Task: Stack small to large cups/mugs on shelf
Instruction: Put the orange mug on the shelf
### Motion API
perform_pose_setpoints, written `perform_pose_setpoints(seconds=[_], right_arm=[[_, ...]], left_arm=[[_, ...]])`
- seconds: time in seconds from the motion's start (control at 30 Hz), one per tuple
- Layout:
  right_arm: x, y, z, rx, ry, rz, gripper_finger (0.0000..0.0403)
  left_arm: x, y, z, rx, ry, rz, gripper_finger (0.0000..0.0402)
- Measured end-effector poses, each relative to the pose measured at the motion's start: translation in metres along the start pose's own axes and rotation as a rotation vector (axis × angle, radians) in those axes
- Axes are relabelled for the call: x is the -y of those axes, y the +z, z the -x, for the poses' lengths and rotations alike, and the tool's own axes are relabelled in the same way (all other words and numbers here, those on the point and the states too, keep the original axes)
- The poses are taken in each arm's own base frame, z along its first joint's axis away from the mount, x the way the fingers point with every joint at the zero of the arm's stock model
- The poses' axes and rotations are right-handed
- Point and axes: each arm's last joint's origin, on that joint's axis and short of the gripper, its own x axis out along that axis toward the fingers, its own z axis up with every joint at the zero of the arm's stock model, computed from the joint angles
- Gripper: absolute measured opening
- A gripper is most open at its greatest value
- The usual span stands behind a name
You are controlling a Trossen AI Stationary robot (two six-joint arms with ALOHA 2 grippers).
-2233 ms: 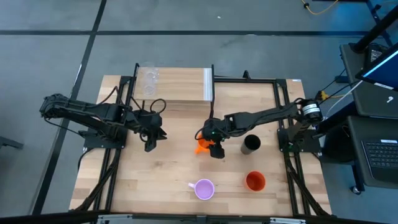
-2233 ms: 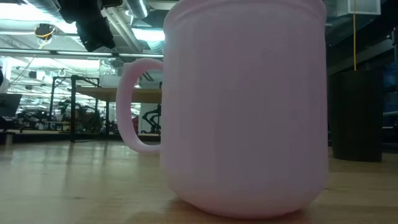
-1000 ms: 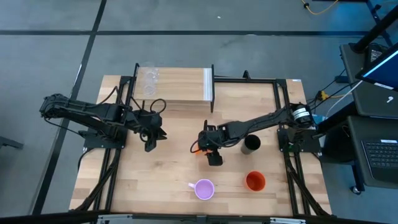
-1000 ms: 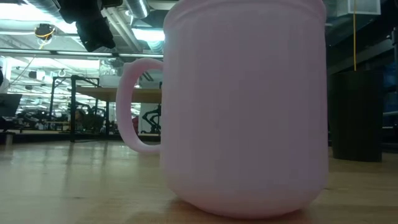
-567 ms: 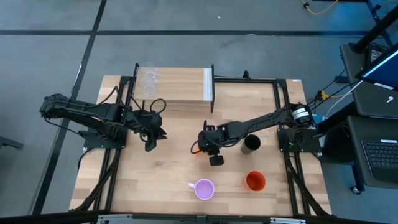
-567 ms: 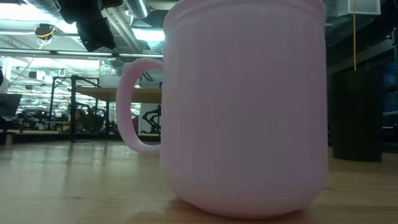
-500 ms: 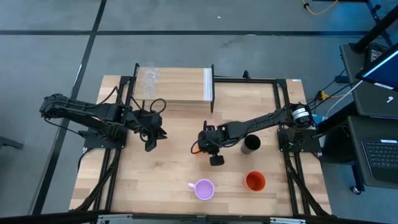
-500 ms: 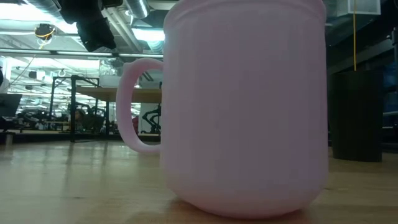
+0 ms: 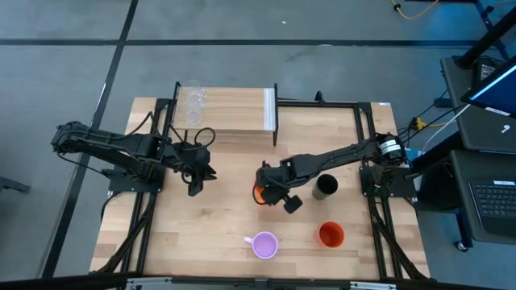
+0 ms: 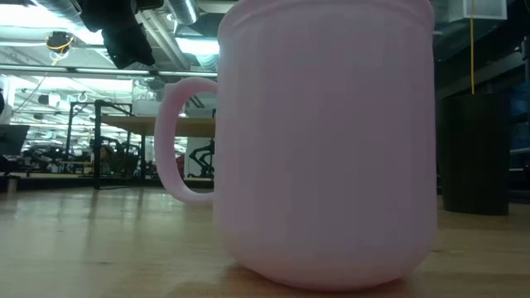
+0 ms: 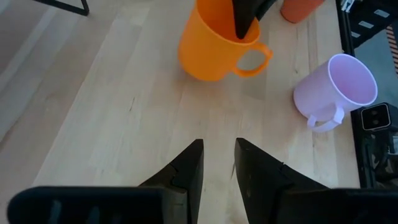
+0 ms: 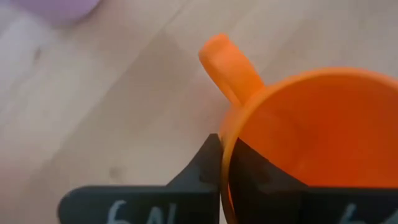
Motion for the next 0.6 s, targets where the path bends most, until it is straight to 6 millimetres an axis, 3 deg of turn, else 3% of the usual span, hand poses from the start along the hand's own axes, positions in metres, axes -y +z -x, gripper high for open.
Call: perform_pose_setpoints(seconds=[0.37,0.6], right_arm=[[-0.017,-0.009,-0.002,-0.093,0.135,0.581,0.0012],[-0.025,0.002,-0.004,-0.048,0.105,0.657,0.0012]], left_arm=[[0.0,0.0,0.0,0.0,0.0,0.0,0.0086],[0.0,0.0,0.0,0.0,0.0,0.0,0.0086]])
